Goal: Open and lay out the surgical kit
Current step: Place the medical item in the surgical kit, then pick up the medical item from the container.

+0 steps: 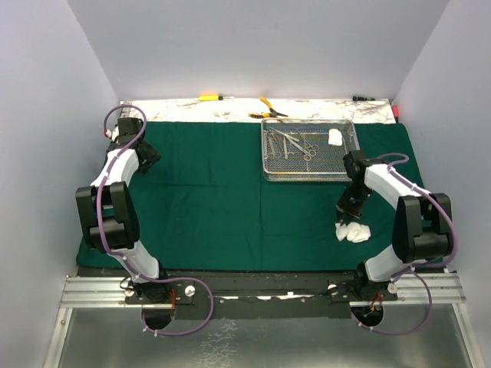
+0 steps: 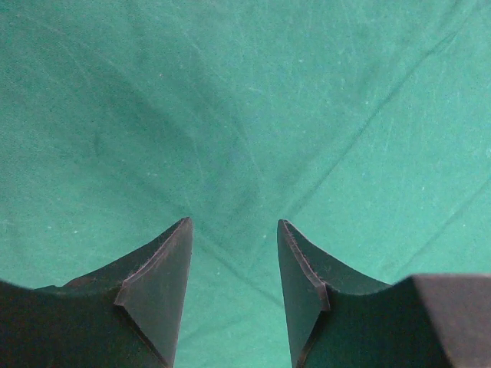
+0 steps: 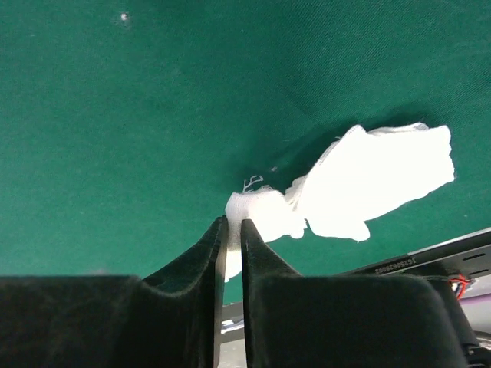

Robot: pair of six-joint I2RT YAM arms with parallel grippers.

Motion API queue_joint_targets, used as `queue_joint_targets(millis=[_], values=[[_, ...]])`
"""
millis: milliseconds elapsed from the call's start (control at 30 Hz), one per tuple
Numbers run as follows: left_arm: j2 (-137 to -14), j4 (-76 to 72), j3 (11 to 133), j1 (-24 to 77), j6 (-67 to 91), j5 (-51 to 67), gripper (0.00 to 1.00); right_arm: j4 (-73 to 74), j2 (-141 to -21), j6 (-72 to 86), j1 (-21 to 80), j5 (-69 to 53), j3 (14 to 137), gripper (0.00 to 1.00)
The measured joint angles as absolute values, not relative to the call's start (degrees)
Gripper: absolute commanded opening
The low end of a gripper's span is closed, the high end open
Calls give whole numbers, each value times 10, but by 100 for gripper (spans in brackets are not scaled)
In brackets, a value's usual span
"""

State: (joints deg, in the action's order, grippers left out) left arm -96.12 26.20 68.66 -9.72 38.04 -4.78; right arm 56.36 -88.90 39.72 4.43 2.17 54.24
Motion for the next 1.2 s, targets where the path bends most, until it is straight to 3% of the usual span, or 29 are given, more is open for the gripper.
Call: queue_joint_targets(millis=[133,300,700,867,1200], values=[[-968,262,687,-97,381,-48,50,564,-899,405,44,33,540,37],[-975,262,687,-96,381,-48,50,578,-897,407,44,41,563,45],[-987,262,693,-96,380,-52,50,559,-891,386,44,93,776,45],[-990,260,704,-96,376,-52,50,482,-1004,343,44,128,889,44],[-1010,260,709,-96,370,-63,50,297,-1199,205,44,137,990,43]])
